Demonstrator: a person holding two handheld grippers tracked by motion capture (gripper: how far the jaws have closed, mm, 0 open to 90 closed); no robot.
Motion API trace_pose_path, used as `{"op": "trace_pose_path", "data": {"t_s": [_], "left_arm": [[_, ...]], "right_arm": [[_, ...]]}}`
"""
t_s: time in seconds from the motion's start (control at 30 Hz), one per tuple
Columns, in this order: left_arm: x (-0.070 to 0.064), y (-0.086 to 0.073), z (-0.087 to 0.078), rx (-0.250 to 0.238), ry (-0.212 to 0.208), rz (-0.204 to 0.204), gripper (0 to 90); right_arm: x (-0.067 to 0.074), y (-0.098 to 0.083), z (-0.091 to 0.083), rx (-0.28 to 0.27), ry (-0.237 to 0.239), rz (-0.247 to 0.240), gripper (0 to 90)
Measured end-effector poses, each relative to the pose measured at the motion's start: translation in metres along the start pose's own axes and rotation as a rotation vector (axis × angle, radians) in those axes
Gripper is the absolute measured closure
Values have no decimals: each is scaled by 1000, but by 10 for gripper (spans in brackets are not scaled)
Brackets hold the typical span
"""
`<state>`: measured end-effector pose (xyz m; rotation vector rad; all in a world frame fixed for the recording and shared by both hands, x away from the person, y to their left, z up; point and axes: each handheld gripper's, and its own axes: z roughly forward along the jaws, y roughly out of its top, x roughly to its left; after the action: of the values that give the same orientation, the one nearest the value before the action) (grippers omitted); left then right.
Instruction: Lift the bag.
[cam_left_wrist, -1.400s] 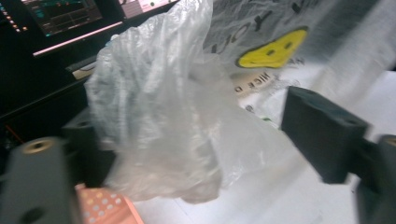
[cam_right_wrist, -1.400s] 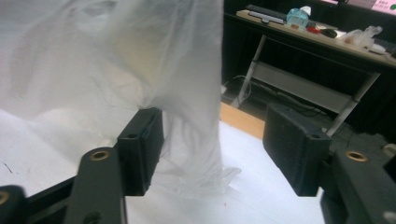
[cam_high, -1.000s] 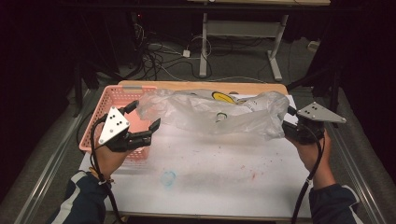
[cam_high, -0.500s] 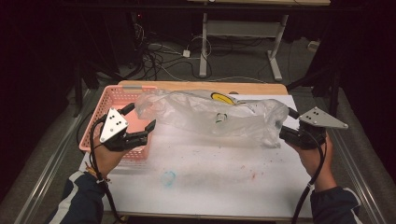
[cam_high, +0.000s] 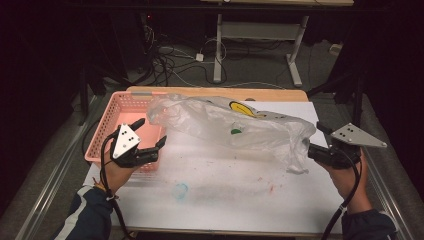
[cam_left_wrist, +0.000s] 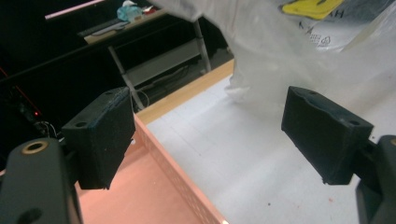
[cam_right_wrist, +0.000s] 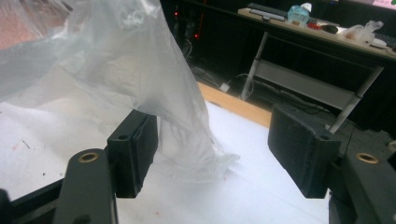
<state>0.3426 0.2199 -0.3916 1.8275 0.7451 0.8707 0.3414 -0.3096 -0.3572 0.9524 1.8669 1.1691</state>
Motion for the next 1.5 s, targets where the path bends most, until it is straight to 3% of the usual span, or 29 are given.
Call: {"op": "trace_pose_path", "data": {"t_s": [0.23,0.4,0.6,0.77,0.83,1.07,1.5], "left_arm": [[-9,-11,3,36,-13,11,169],[-18,-19,1,61,-38,15,169],[-25,-29,-1,90,-52,13,169],[-30,-37,-3,110,-52,22,169],[-31,-39,-3,116,-56,17,169],[-33,-45,0,141,-65,19,168],[-28,-45,-3,121,-48,13,169]], "right_arm": [[-4,-13,-11,26,-7,21,295],[-2,-31,-14,48,17,41,278],[7,-52,-15,86,26,26,244],[15,-72,-12,113,67,47,226],[20,-77,-8,139,69,27,222],[28,-80,1,162,93,3,224],[30,-79,1,162,92,-5,226]]}}
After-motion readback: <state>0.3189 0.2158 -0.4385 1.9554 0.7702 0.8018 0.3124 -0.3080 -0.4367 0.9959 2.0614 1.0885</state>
